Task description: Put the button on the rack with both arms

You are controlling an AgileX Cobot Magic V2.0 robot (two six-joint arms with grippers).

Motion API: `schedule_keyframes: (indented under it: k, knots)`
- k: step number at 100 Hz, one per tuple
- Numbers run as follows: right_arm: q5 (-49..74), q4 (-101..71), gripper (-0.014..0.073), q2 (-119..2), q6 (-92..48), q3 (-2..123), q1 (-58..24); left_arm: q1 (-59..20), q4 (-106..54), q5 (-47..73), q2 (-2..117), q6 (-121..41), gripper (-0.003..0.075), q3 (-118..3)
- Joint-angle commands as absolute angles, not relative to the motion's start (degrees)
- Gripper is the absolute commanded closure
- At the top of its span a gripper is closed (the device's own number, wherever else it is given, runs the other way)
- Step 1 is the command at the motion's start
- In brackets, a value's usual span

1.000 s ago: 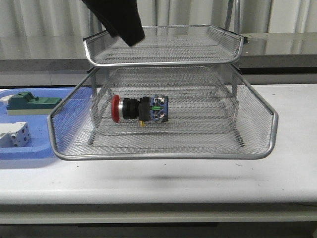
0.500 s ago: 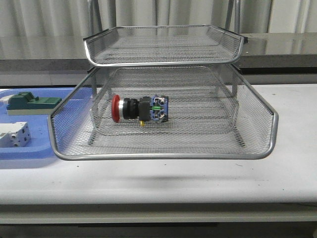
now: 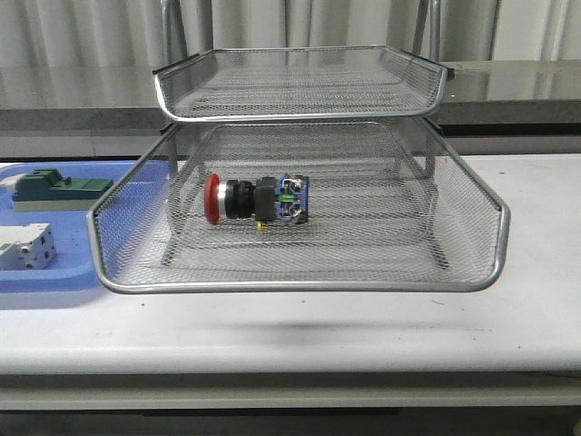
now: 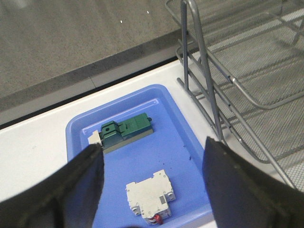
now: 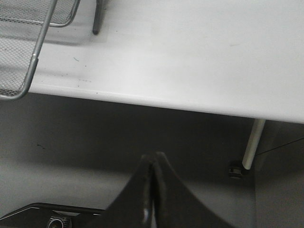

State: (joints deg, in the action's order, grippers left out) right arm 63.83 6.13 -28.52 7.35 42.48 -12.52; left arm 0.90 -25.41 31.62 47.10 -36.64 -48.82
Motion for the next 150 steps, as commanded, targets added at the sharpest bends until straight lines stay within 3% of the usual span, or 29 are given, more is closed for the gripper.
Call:
schedule_keyframes:
  k: [1, 58, 108, 120, 143, 150]
  knots:
    - [60.86, 7.25, 0.0661, -28.78, 7.33, 44.11, -12.36, 1.0, -28.67, 23.12, 41.68, -36.13, 0.028, -45.42]
    - [60.86, 7.25, 0.0661, -28.78, 7.33, 44.11, -12.36, 1.0, -36.8, 15.27, 17.57, -36.13, 0.028, -24.98]
    - [60.86, 7.25, 0.0661, -28.78, 7.33, 44.11, -12.36, 1.0, -38.97, 13.2, 14.66, -36.13, 0.029, -21.88]
    - [60.86, 7.25, 0.0661, -28.78, 7.33, 44.11, -12.36, 1.0, -38.97, 13.2, 14.66, -36.13, 0.0389, -21.88]
    - [60.86, 7.25, 0.0661, -28.78, 7.33, 44.11, -12.36, 1.0, -38.97, 13.2, 14.66, -36.13, 0.0693, -21.88]
    - [60.86, 7.25, 0.0661, -28.78, 7.33, 44.11, -12.36, 1.0, -38.97, 13.2, 14.66, -36.13, 0.0739, -21.88]
